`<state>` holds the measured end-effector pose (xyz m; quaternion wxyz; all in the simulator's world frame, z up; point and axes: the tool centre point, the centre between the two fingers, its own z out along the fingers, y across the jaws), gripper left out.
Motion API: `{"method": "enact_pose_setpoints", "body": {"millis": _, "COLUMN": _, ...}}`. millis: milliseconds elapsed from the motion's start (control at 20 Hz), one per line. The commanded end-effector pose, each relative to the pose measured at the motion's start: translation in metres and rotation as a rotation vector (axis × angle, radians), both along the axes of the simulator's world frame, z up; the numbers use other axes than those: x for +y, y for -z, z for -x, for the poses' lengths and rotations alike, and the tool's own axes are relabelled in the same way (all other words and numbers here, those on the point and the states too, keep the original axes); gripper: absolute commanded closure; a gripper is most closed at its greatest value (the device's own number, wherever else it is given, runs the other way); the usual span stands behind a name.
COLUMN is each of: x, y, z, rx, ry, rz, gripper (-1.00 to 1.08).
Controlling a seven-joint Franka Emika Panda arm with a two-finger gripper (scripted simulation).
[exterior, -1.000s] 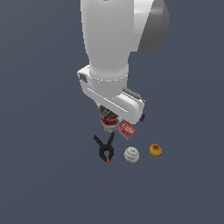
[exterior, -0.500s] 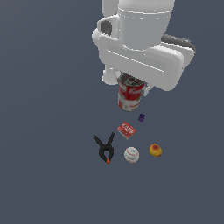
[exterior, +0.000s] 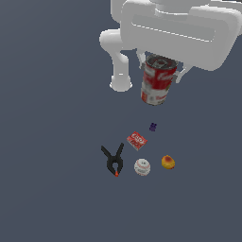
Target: Pick up a designated object from a clutter of objects.
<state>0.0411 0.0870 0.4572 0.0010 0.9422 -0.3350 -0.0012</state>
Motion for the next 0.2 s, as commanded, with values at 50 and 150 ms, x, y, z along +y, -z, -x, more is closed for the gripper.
{"method": "enact_pose_setpoints", "body": {"millis": 50, "x": 0.0038, "y": -0.0085, "z": 0.0006, "rx": -0.003, "ry": 0.001, "rz": -0.001, "gripper": 1.08}}
{"method": "enact_pose_setpoints", "body": {"millis": 150, "x": 0.0044, "y": -0.0093, "z": 0.0006, "rx": -0.003, "ry": 0.001, "rz": -0.001, "gripper": 1.08}}
